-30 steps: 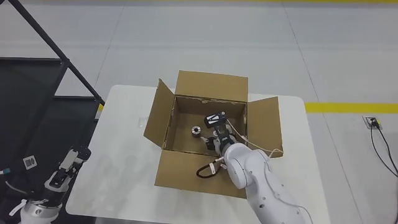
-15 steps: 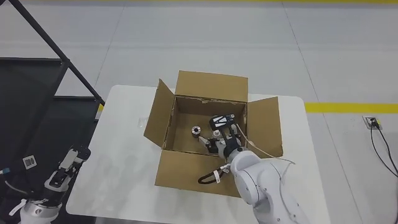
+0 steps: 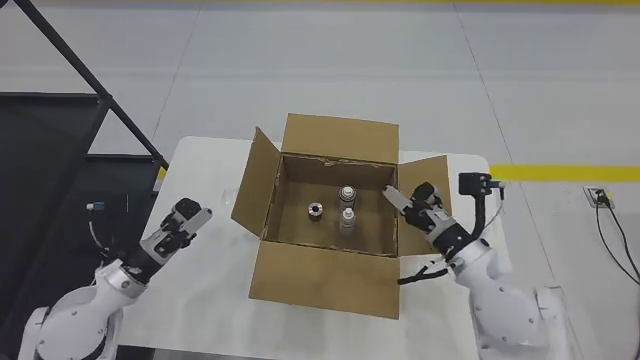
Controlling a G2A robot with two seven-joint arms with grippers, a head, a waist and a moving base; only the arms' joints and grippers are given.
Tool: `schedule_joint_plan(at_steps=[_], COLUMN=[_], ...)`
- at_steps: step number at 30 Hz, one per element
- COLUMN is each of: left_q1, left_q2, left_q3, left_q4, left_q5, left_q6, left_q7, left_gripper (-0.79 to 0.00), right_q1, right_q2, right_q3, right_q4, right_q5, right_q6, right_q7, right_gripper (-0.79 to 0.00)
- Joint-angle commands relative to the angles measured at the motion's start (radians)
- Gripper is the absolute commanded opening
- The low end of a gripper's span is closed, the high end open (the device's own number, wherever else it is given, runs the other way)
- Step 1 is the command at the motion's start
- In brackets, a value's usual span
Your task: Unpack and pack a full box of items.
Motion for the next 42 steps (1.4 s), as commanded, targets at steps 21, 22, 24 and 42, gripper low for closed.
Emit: schedule_joint_plan(at_steps=[21,22,24,42], left_q1=[-0.159,-0.163,-0.172,-0.243], left_q2=[0.0,0.0,-0.001,-0.009], left_q3=[0.312,0.322,0.341,0.414], left_q4=[0.075,0.078,0.089,0.219], left_q5=[0.065,0.06,0.032,-0.234], left_q6=[0.088,0.093,0.108,0.212], left_q7=[-0.072,-0.075,-0.085,-0.101], left_gripper=[0.0,0.0,0.0,0.0], right_q1=[0.104,0.119,0.15,0.392], right_q2=[0.066,0.068,0.072,0.062], right_q3=[0.162,0.149,0.123,-0.18], right_q4=[0.249,0.255,0.269,0.593], right_q5=[0.535,0.547,0.541,0.491], right_q6=[-0.141,-0.14,-0.122,-0.083], right_q7=[0.429,0.443,0.45,0.304], right_gripper=[0.0,0.0,0.0,0.0])
